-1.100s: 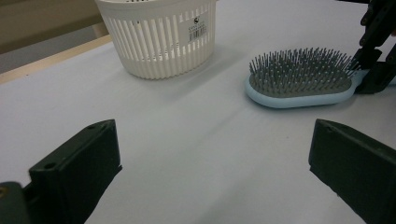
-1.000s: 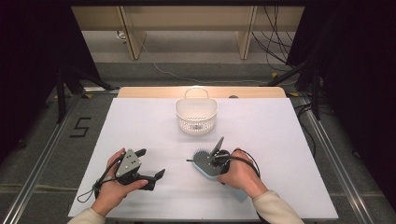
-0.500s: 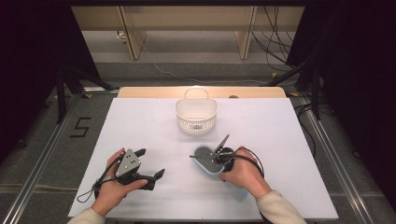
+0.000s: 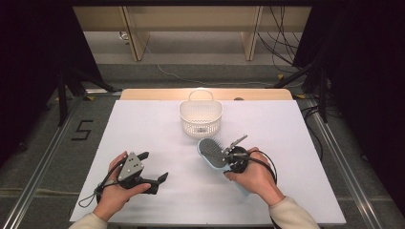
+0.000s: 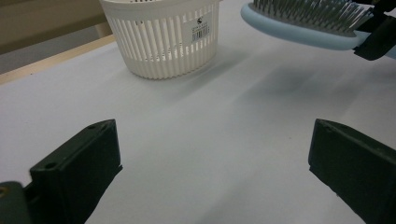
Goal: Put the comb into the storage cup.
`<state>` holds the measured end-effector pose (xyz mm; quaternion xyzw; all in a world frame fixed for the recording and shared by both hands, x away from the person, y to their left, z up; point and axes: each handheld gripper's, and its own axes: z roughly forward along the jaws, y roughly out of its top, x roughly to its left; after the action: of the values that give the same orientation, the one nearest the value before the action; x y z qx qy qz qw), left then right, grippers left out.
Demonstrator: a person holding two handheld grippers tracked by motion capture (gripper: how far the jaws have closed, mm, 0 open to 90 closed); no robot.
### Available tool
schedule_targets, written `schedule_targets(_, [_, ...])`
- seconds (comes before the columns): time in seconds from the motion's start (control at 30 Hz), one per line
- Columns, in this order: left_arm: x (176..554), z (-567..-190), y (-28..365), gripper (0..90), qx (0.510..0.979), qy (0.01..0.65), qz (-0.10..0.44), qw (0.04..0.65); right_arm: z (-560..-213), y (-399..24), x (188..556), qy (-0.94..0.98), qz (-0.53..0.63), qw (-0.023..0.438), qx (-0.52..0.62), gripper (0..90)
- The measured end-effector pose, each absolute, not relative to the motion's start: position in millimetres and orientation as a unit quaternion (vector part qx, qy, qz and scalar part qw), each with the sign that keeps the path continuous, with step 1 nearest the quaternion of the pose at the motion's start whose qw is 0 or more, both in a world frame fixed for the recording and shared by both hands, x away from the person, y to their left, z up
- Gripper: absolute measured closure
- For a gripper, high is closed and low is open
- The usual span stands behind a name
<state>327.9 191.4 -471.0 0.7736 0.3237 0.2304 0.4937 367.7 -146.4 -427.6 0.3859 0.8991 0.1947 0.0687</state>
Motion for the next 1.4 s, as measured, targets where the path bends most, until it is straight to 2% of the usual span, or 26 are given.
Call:
schedule_targets(0.5, [328,-471,192,1.9,0.772,0.324,0.231,0.495,-426,-170,359,0.850,0.311,0.118,0.409,70.4])
schedule_targets(1.13, [329,-471,192,2.3,0.770,0.327,0.232,0.496,-423,-184,358,0.803,0.392,0.166,0.416,70.4])
schedule_targets(1.4, [329,-471,191,2.3,0.770,0.328,0.230,0.496,-424,-190,361,0.799,0.398,0.170,0.418,70.4])
